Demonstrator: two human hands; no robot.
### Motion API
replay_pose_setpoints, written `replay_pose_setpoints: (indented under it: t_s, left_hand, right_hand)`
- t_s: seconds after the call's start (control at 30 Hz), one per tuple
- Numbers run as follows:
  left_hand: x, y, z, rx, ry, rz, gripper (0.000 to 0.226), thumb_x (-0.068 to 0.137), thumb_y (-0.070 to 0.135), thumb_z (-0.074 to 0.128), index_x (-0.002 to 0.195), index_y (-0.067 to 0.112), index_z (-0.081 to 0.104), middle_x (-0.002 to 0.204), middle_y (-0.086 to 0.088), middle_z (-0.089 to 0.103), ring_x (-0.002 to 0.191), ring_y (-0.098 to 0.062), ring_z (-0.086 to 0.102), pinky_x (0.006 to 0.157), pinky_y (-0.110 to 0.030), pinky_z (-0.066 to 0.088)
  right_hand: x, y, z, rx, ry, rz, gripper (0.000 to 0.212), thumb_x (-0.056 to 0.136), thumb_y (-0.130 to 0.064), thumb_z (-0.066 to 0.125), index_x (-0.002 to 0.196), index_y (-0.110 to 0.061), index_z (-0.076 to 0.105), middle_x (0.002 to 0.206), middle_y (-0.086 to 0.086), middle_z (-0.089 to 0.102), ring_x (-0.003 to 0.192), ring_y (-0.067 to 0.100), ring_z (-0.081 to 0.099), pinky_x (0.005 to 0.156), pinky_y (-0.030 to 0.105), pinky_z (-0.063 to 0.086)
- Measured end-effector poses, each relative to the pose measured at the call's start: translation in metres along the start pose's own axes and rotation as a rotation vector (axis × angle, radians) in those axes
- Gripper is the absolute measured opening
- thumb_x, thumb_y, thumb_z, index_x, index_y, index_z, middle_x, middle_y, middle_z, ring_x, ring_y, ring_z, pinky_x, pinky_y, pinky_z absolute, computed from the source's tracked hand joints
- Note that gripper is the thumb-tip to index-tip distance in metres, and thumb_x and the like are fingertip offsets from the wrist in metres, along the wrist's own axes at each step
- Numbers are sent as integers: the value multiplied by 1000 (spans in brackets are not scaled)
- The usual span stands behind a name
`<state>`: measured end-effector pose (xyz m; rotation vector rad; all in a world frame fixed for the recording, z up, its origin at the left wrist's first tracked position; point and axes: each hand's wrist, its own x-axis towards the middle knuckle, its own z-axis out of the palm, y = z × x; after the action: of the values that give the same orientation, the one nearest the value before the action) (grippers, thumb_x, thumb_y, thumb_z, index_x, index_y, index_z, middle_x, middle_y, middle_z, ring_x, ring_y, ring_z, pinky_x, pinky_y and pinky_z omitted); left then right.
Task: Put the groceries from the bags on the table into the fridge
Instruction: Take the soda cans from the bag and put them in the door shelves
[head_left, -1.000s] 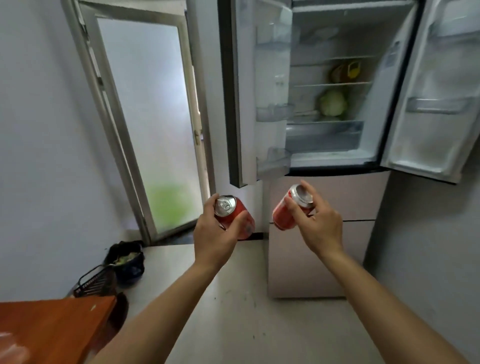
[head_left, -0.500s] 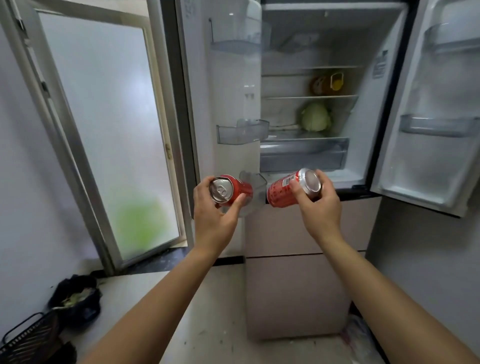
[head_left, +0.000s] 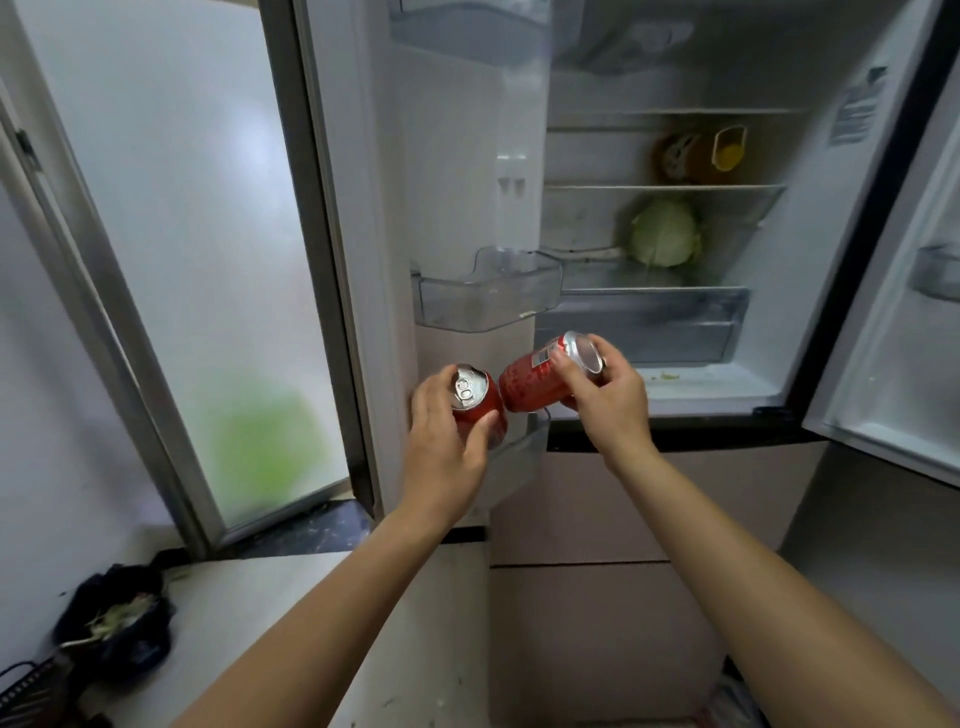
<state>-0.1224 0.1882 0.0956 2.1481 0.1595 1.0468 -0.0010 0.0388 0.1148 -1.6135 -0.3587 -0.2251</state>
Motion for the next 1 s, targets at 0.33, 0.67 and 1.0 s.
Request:
replay_pose_setpoints:
  t_s: [0.33, 0.67, 1.0]
  left_hand:
    - [8, -10, 19, 257, -70, -73, 50, 91, 20, 66, 136, 8, 46, 131, -10, 54, 120, -24, 52, 99, -27, 39]
    - [7, -13, 31, 461, -146, -159, 38, 93, 29, 61, 123, 9, 49, 119, -13, 57, 110, -33, 55, 88, -41, 46]
    - [8, -5, 33, 549, -190, -209, 43, 96, 32, 56, 130, 10, 44, 138, -12, 45, 125, -30, 47, 102, -40, 41]
  right_hand:
    - [30, 24, 21, -271, -332, -123, 41, 79, -51, 78, 111, -34, 60, 102, -15, 68, 99, 9, 65, 87, 29, 53]
    - [38, 46, 22, -543, -483, -358, 40, 84, -65, 64, 111, -35, 66, 109, -8, 72, 107, 20, 64, 100, 45, 43]
    - [37, 55, 19, -609, -498, -403, 45, 95, -53, 57, 133, -30, 62, 147, 9, 49, 137, 29, 40, 114, 40, 29]
